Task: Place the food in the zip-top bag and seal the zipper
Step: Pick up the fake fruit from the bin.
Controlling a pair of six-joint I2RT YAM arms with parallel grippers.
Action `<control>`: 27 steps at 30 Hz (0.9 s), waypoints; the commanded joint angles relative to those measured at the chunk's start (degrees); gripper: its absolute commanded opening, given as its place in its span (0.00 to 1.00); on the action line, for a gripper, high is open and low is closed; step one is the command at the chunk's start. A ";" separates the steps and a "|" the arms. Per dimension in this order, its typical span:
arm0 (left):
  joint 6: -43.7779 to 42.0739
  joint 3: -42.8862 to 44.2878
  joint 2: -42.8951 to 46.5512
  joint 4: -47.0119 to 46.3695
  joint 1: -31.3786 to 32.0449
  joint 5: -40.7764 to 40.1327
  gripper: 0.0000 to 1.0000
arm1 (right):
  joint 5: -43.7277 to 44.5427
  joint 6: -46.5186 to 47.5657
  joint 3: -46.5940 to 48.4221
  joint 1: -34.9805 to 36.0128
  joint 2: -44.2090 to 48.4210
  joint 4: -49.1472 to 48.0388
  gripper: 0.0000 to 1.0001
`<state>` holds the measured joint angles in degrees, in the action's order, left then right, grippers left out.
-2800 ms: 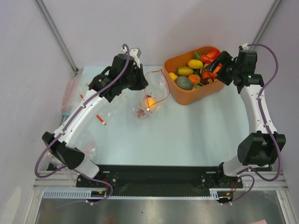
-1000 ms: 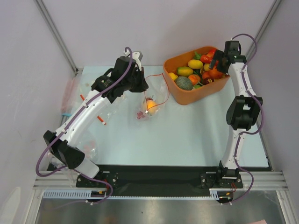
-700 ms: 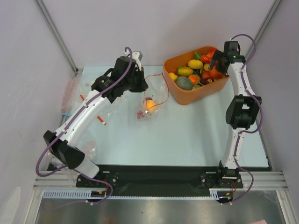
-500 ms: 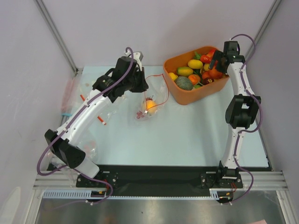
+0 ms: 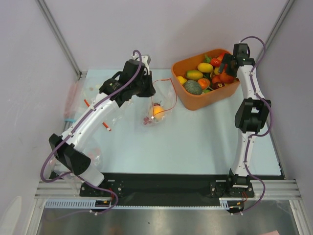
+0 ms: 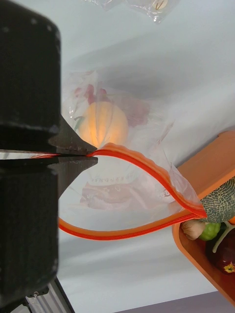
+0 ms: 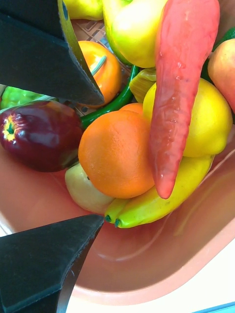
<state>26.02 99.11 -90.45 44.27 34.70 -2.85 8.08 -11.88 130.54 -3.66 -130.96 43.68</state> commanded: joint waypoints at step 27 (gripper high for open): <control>0.00 1.70 0.54 -2.17 -0.24 -1.28 0.00 | 3.08 1.42 1.82 -0.56 -1.32 3.34 1.00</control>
<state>26.00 99.68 -91.11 44.25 34.70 -2.96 8.45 -11.62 130.63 -3.73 -131.70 44.01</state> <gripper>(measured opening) 0.009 0.995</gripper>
